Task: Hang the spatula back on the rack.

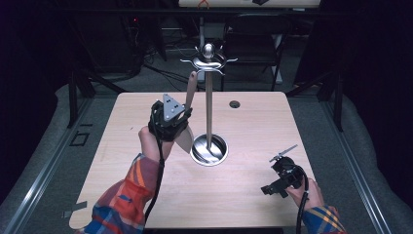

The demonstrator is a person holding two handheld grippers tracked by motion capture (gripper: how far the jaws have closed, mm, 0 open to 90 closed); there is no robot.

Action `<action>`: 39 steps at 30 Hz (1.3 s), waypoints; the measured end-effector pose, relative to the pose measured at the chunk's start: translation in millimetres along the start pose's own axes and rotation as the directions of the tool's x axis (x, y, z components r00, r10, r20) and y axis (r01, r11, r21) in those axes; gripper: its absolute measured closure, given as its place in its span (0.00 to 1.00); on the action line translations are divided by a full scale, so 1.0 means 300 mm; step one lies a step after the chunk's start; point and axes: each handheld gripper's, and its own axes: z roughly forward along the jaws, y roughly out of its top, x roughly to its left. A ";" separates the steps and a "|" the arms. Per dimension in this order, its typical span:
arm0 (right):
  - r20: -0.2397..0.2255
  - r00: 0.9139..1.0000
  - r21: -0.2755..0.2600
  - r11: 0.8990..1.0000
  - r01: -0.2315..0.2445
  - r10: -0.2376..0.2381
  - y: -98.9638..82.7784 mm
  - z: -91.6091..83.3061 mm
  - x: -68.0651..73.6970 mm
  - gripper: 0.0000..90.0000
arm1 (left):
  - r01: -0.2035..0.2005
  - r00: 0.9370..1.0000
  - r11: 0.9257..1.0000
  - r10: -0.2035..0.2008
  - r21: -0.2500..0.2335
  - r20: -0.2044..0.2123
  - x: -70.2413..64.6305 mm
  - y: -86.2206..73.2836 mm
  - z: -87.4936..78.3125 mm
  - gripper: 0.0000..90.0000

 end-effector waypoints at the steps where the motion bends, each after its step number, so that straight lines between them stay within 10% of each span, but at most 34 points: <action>1: 0.000 1.000 0.000 1.000 0.000 0.000 0.000 0.000 0.000 0.07 | -0.017 1.000 1.000 0.017 0.003 -0.013 -0.004 0.001 0.001 0.85; 23: -0.010 1.000 0.006 1.000 0.002 -0.002 0.000 -0.002 0.001 0.07 | -0.034 0.991 0.996 0.044 -0.084 0.125 -0.041 -0.021 0.024 0.74; 39: -0.006 1.000 0.004 1.000 0.008 -0.008 0.001 0.000 0.003 0.07 | 0.009 0.994 0.998 -0.002 -0.065 0.108 -0.021 -0.020 0.032 0.79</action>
